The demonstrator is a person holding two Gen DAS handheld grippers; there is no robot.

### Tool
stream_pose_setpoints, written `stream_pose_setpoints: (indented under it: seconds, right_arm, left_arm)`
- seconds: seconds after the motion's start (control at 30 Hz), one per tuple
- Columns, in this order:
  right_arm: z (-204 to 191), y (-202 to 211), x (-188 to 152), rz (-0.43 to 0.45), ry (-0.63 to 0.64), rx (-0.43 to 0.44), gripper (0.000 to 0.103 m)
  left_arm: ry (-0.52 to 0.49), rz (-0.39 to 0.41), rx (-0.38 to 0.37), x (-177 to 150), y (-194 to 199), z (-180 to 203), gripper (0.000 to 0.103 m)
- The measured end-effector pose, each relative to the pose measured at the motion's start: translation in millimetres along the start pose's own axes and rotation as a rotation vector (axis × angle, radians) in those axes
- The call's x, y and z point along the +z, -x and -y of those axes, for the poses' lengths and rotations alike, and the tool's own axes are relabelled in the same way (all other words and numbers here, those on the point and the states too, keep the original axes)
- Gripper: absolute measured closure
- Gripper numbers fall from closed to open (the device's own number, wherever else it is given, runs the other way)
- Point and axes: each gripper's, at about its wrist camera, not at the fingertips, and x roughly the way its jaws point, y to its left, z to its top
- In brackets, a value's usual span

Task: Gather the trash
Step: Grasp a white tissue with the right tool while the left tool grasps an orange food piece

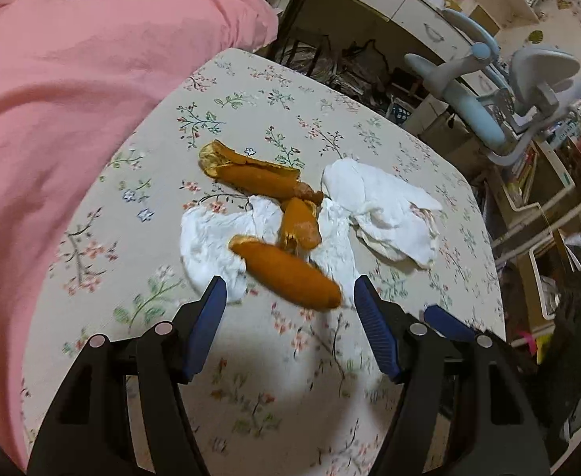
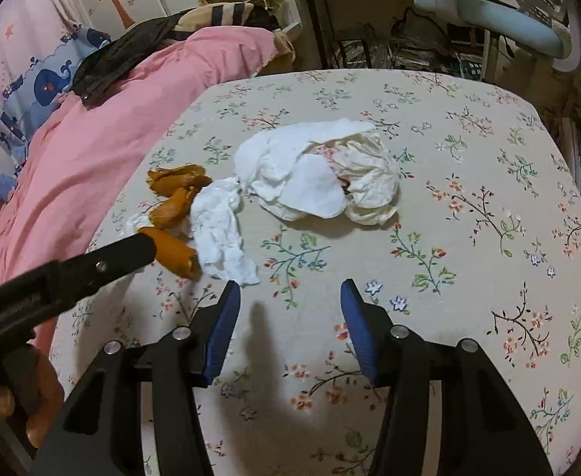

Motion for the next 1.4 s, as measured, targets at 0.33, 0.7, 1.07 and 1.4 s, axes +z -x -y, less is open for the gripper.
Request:
stream_pose_setpoints:
  seconds: [0.33, 0.7, 1.07, 1.4]
  right_arm:
    - [-17, -9, 12, -0.001, 0.031, 0.032, 0.051]
    - [-44, -37, 23, 0.000, 0.136, 0.013, 0.051]
    - [-47, -14, 4, -0.075, 0.292, 0.039, 0.093]
    - [-1, 12, -14, -0.115, 0.223, 0.082, 0.093]
  left_arm:
    - [-0.181, -0.057, 0.122, 10, -12, 3, 0.040]
    - [-0.198, -0.086, 0.149, 27, 11, -33, 0.041]
    - [-0.542, 0.018, 0.069, 12, 27, 5, 0.042]
    - [-0.525, -0.121, -0.108, 3, 19, 1, 0.042]
